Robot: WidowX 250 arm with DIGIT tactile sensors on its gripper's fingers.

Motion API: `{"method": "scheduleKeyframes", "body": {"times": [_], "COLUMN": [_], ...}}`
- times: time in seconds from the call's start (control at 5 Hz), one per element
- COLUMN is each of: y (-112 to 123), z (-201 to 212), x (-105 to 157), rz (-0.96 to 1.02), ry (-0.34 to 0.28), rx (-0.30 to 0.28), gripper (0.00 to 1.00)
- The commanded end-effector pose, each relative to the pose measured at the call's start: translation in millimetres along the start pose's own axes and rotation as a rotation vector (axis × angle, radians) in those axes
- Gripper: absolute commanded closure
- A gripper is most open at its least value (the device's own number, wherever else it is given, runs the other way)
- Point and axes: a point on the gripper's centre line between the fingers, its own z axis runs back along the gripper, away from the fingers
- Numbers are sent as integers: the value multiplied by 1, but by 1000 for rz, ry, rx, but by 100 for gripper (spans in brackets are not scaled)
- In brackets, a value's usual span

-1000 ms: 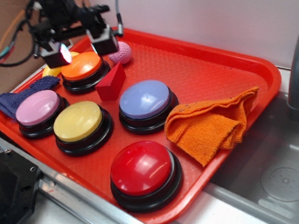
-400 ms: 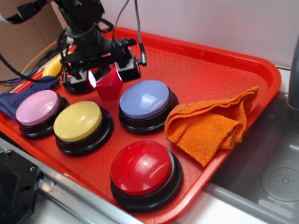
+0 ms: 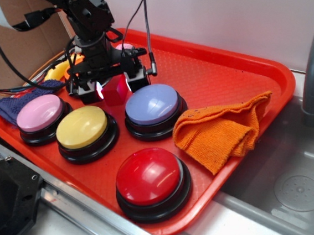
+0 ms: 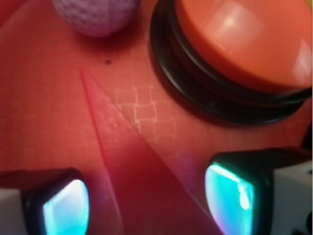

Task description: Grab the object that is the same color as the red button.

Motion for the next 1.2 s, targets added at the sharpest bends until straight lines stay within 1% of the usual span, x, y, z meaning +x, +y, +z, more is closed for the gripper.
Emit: {"method": "scheduleKeyframes", "body": {"times": [0.0,0.2,0.4,0.6,0.8,1.0], "y": [0,-2,-11,-20,-24,-27], "z": [10,26,68,112,154,184], "x": [13,17,21,26,33,40], "rz": [-7,-60,-229,-384,-488,-505], "ry": [-12,-2,34,52,37,19], "rx": [-54,-67,-72,-101,-163,-226], "gripper": [100,100,100,100,100,100]}}
